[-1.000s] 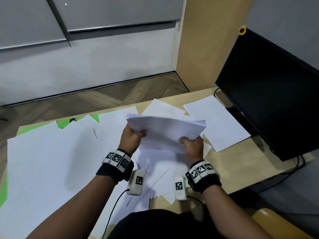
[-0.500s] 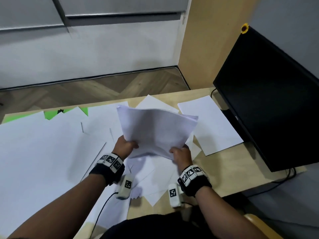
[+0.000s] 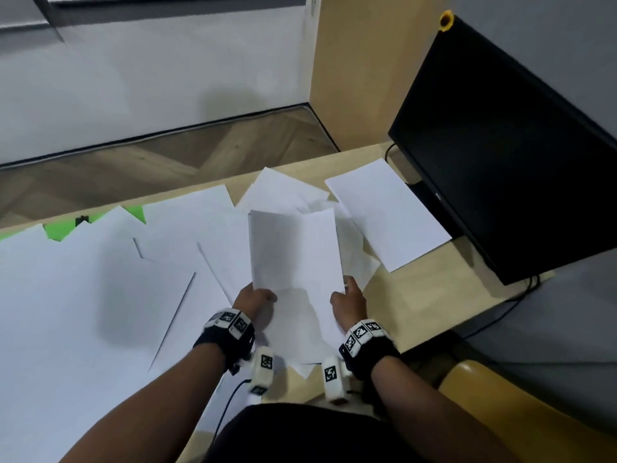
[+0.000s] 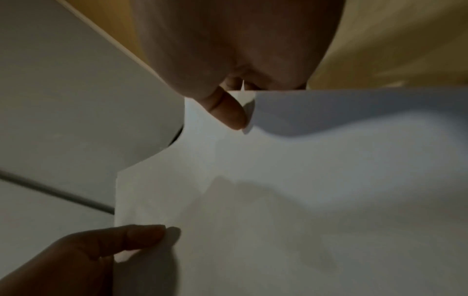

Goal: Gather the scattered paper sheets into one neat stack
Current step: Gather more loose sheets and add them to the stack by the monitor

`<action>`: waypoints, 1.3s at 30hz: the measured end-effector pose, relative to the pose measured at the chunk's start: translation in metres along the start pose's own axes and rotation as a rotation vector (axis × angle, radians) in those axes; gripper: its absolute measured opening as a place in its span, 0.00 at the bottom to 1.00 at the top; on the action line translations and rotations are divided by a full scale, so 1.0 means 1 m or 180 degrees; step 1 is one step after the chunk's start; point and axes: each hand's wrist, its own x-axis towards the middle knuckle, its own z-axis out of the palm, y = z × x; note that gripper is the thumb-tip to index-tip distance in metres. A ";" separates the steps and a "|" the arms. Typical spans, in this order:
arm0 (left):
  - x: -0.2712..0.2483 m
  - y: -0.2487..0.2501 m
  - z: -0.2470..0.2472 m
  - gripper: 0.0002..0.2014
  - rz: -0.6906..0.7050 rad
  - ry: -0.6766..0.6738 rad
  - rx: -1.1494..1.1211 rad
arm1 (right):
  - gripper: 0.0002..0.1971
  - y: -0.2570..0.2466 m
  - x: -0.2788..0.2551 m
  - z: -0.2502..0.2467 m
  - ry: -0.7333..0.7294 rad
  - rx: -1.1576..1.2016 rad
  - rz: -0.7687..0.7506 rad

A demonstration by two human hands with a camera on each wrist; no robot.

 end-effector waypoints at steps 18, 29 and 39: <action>0.040 0.106 0.102 0.21 0.0401 0.0273 -0.1298 | 0.17 0.008 0.088 -0.127 0.0117 0.2566 0.0875; 0.091 0.172 0.208 0.15 0.0409 0.0538 -0.0485 | 0.12 0.014 0.205 -0.207 0.0794 0.0755 0.0675; 0.123 0.165 0.231 0.16 0.0669 0.0682 0.0368 | 0.19 0.026 0.222 -0.207 0.1156 0.0365 0.0619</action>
